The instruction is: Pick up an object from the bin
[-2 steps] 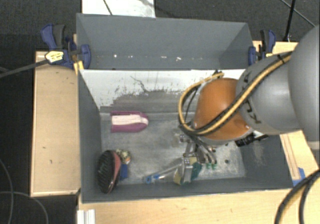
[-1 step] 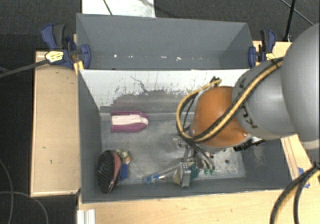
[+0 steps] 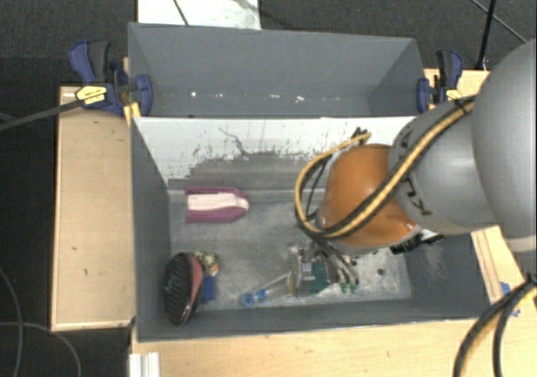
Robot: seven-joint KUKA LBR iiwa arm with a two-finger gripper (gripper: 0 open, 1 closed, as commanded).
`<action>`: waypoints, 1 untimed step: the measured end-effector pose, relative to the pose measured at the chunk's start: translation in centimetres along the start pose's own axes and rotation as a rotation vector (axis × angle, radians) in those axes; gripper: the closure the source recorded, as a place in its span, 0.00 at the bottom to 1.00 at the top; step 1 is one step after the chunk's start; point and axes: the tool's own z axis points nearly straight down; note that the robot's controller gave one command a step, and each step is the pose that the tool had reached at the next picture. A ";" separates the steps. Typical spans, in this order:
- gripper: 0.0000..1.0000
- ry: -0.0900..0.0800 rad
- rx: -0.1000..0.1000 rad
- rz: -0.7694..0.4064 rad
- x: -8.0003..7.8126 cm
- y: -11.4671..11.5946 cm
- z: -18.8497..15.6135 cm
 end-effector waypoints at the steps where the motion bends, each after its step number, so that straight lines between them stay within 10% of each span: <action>1: 1.00 -0.005 0.000 -0.024 -3.4 5.3 -14.1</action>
Offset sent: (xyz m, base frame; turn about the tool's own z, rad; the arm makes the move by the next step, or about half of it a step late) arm 0.0287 0.0509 0.1370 -0.0199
